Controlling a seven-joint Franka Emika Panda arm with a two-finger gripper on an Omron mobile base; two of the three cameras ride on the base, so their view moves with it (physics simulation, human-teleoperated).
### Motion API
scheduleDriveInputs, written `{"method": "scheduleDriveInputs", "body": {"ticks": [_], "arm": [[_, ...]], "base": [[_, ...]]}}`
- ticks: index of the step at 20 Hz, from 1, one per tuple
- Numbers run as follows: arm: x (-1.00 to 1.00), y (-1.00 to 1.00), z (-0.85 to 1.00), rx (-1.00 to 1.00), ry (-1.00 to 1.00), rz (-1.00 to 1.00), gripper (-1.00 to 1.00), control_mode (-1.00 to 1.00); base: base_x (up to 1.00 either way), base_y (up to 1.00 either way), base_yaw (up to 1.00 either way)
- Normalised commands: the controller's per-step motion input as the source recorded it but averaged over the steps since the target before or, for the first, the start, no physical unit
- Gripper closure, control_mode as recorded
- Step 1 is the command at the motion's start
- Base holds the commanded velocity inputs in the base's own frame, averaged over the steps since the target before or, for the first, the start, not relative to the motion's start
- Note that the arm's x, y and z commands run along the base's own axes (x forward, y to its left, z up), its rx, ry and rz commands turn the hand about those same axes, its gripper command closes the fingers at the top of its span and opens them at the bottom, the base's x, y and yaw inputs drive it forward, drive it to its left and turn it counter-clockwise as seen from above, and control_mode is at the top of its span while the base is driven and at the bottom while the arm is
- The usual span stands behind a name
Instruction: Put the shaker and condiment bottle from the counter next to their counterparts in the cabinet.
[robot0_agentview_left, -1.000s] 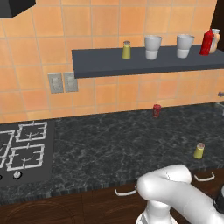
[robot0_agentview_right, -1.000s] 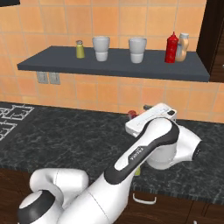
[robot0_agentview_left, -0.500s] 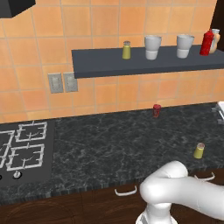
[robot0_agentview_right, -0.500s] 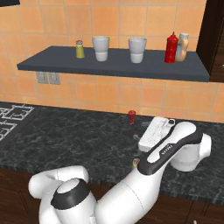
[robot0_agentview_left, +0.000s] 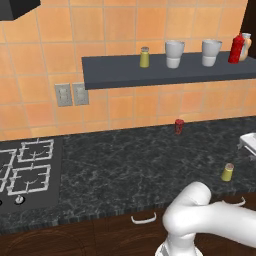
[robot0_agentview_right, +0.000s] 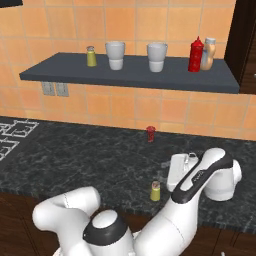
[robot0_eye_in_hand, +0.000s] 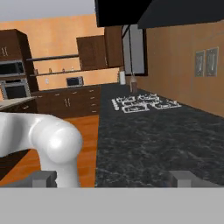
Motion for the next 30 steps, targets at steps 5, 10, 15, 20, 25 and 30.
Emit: {"method": "scheduleDriveInputs", "body": {"ticks": [5,10,15,20,25,30], "arm": [[0.00,0.00,-0.68,0.02,0.01,0.02,-1.00,-1.00],[0.00,0.00,-0.79,0.01,0.00,0.02,-1.00,-1.00],[0.00,0.00,-0.08,0.01,-0.01,-0.02,-1.00,-1.00],[0.00,0.00,-0.05,0.00,-0.04,-0.14,-1.00,-1.00],[0.17,0.00,-0.18,0.01,-0.01,-0.09,-1.00,-1.00],[0.43,0.00,-0.38,0.01,0.02,-0.02,-1.00,-1.00]], "base": [[0.00,0.00,0.00],[0.00,0.00,0.00],[0.00,0.00,0.00],[0.00,0.00,0.00],[0.00,0.00,0.00],[0.00,0.00,0.00]]}}
